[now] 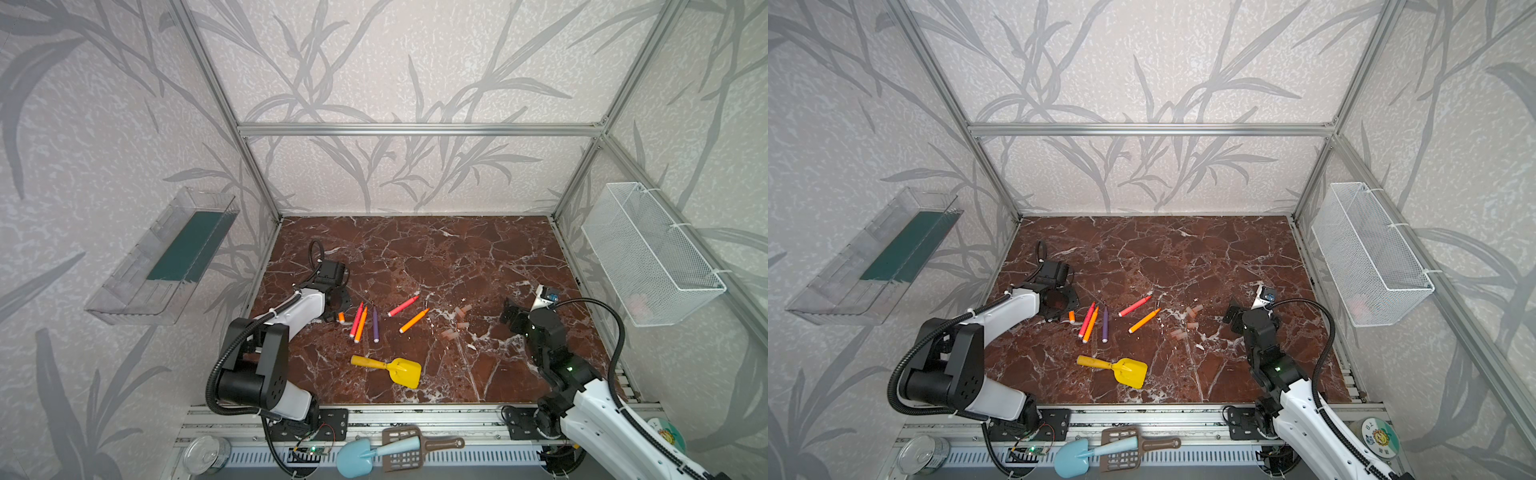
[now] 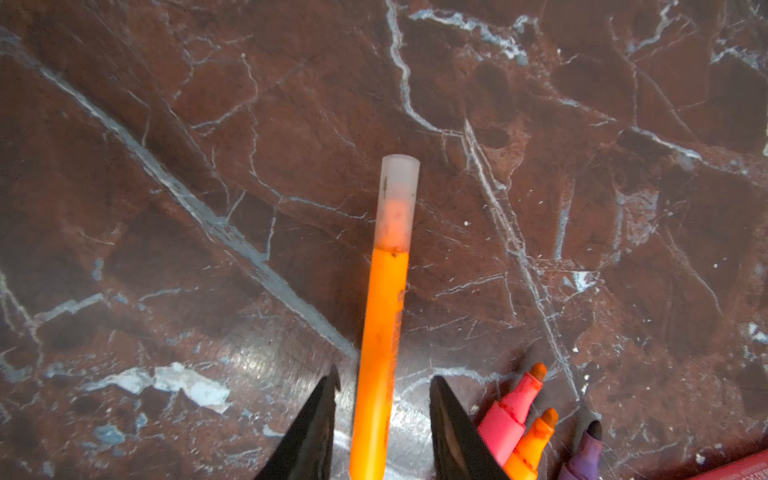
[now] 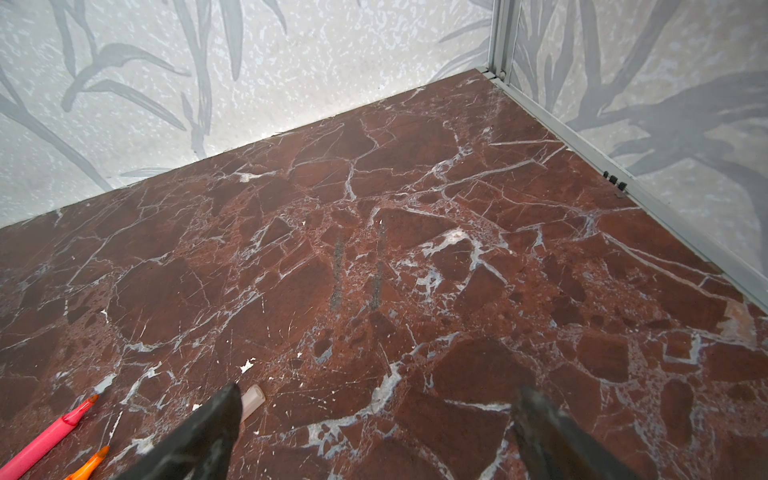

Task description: Insert the pens into the pen caps

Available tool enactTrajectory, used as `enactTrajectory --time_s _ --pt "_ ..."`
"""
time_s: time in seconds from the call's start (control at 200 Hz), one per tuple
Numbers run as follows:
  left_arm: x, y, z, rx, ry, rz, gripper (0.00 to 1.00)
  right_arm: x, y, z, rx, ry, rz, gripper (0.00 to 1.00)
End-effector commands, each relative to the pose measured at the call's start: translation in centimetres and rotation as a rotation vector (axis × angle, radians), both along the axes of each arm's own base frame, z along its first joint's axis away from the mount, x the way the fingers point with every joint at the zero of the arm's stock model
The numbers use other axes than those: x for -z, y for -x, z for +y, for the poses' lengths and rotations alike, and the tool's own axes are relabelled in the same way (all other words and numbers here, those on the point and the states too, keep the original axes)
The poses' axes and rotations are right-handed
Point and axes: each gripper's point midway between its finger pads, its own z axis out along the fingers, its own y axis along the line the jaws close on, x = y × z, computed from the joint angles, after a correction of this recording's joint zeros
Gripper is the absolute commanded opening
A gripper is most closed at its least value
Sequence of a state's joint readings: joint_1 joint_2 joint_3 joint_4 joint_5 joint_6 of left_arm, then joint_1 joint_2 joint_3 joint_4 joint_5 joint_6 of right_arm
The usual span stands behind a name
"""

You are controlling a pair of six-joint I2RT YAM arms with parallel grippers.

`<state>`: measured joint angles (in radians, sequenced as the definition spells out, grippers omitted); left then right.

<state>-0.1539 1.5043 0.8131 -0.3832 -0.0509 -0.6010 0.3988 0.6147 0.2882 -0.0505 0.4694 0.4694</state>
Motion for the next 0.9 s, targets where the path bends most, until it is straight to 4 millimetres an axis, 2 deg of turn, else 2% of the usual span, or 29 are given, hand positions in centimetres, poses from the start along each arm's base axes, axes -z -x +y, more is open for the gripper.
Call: enactTrajectory --time_s 0.0,0.15,0.31,0.58,0.69,0.895 --pt "-1.1 0.4 0.3 0.000 -0.003 -0.013 0.40 -0.1 -0.1 -0.1 -0.001 0.006 -0.009 0.99" --pt "-3.0 0.9 -1.6 0.078 0.069 -0.067 0.40 -0.1 -0.1 -0.1 -0.001 0.006 -0.009 0.99" --pt "-4.1 3.0 -4.7 0.175 0.066 -0.110 0.41 -0.1 -0.2 -0.1 0.001 0.006 -0.008 0.99" --pt "-2.4 6.6 -10.0 0.307 0.124 -0.105 0.41 -0.1 -0.2 0.0 -0.003 0.007 -0.007 0.99" --pt "-1.8 7.5 -11.1 0.347 0.119 -0.092 0.41 -0.1 -0.2 0.0 -0.005 0.006 -0.007 0.99" --pt "-0.6 8.2 -11.8 0.386 0.103 -0.059 0.43 -0.1 -0.1 0.0 -0.006 0.006 -0.006 1.00"
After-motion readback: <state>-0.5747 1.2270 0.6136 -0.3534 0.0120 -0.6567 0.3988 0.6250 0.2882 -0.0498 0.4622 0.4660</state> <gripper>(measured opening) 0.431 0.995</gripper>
